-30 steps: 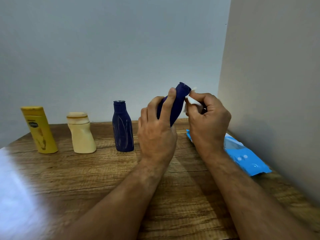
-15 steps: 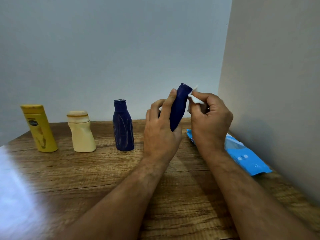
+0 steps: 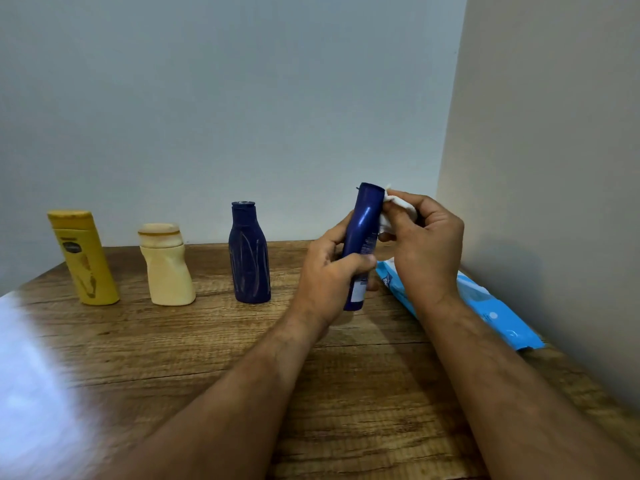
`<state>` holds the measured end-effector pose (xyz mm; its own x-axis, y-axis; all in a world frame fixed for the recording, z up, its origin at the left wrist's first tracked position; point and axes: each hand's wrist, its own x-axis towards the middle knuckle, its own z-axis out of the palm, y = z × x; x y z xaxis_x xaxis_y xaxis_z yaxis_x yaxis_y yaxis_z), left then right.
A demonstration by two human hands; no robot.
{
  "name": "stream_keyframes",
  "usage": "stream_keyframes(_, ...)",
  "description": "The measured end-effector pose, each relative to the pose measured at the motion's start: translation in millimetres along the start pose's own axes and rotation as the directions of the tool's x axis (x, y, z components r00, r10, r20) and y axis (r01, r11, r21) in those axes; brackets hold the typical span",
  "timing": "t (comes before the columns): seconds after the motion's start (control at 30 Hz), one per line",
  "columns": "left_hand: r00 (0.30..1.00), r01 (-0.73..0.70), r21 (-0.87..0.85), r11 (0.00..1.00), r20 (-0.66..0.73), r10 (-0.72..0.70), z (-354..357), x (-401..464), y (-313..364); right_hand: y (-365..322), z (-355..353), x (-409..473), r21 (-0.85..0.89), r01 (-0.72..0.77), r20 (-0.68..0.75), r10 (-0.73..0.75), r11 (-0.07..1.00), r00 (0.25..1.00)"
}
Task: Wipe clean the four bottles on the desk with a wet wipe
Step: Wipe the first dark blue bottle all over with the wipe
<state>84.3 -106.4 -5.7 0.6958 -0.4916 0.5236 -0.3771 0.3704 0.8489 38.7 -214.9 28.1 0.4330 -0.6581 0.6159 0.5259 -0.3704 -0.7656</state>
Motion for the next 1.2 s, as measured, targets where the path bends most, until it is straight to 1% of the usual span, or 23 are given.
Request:
stream_keyframes(0.1,0.999,0.040,-0.013,0.999,-0.006,-0.040,-3.6,2.0,-0.3,2.3,-1.8,3.5,0.026,-0.103,0.045,0.102,0.994,0.994)
stream_keyframes(0.2,0.999,0.035,-0.008,0.999,0.001,-0.035,-7.6,1.0,-2.5,4.6,-2.1,5.3,0.074,-0.201,0.149,0.188,0.977,0.971)
stream_keyframes(0.27,0.999,0.014,-0.012,1.000,0.031,-0.014,-8.0,-0.4,-1.1,5.3,-1.3,5.2,0.119,-0.252,0.227,0.221,0.960,0.949)
stream_keyframes(0.33,0.999,0.002,0.021,1.000,0.042,-0.003,-9.3,-1.4,1.4,5.0,-1.1,5.0,0.158,-0.293,0.266,0.245,0.943,0.932)
stream_keyframes(0.37,0.999,0.020,0.042,0.999,0.040,-0.021,-10.3,-1.0,1.7,5.0,-1.2,5.2,0.166,-0.306,0.274,0.255,0.937,0.928)
stream_keyframes(0.43,0.995,0.098,0.073,0.993,0.028,-0.100,-13.0,-0.1,0.6,6.0,-1.1,4.8,0.181,-0.331,0.266,0.277,0.926,0.923)
stream_keyframes(0.5,0.987,0.159,0.050,0.986,0.020,-0.160,-12.1,-0.6,0.6,7.6,-0.3,3.7,0.197,-0.345,0.255,0.292,0.918,0.922)
stream_keyframes(0.57,0.981,0.191,-0.066,0.979,0.023,-0.190,-8.1,-0.6,0.9,7.3,0.6,1.9,0.212,-0.353,0.268,0.293,0.911,0.918)
stream_keyframes(0.63,0.976,0.216,-0.204,0.955,0.018,-0.217,-4.8,0.3,1.3,4.5,0.4,1.3,0.235,-0.363,0.250,0.304,0.902,0.919)
stream_keyframes(0.67,0.973,0.227,-0.227,0.947,0.021,-0.228,-4.7,0.8,0.9,2.7,0.1,1.5,0.247,-0.363,0.228,0.310,0.898,0.923)
stream_keyframes(0.73,0.970,0.241,-0.204,0.949,0.034,-0.239,-4.6,1.2,-0.4,0.8,-0.7,2.5,0.257,-0.338,0.147,0.309,0.906,0.940)
stream_keyframes(0.77,0.969,0.247,-0.192,0.950,0.031,-0.245,-4.4,1.4,-0.9,1.5,-1.0,3.7,0.237,-0.314,0.084,0.303,0.919,0.949)
stream_keyframes(0.83,0.964,0.260,-0.214,0.941,-0.003,-0.267,-3.6,1.7,-0.2,3.4,-2.0,5.6,0.151,-0.289,-0.040,0.298,0.945,0.954)
stream_keyframes(0.87,0.960,0.267,-0.238,0.934,-0.016,-0.279,-3.2,1.6,0.8,4.7,-2.7,5.6,0.107,-0.298,-0.070,0.306,0.949,0.949)
stream_keyframes(0.9,0.958,0.273,-0.255,0.928,-0.018,-0.287,-2.9,1.4,1.8,6.3,-3.4,5.2,0.065,-0.319,-0.067,0.323,0.945,0.944)
stream_keyframes(0.93,0.957,0.278,-0.263,0.924,-0.009,-0.290,-2.5,1.1,2.1,7.0,-3.8,4.0,0.034,-0.350,-0.031,0.351,0.936,0.936)
stream_keyframes(1.0,0.955,0.290,-0.254,0.923,0.018,-0.296,-2.1,0.4,1.8,8.7,-2.5,-0.2,-0.012,-0.392,0.087,0.391,0.920,0.916)
stream_keyframes(1.03,0.953,0.298,-0.251,0.921,0.025,-0.302,-2.2,-0.1,2.0,9.4,-1.6,-2.2,-0.033,-0.385,0.126,0.386,0.922,0.914)
stream_keyframes(1.1,0.950,0.307,-0.264,0.914,0.033,-0.309,-3.5,-0.6,2.3,9.7,-0.5,-2.8,-0.026,-0.366,0.134,0.366,0.930,0.921)
stream_keyframes(1.2,0.947,0.321,-0.259,0.911,0.065,-0.316,-6.8,-0.8,2.5,7.6,-3.1,-0.2,0.061,-0.394,0.125,0.385,0.917,0.914)
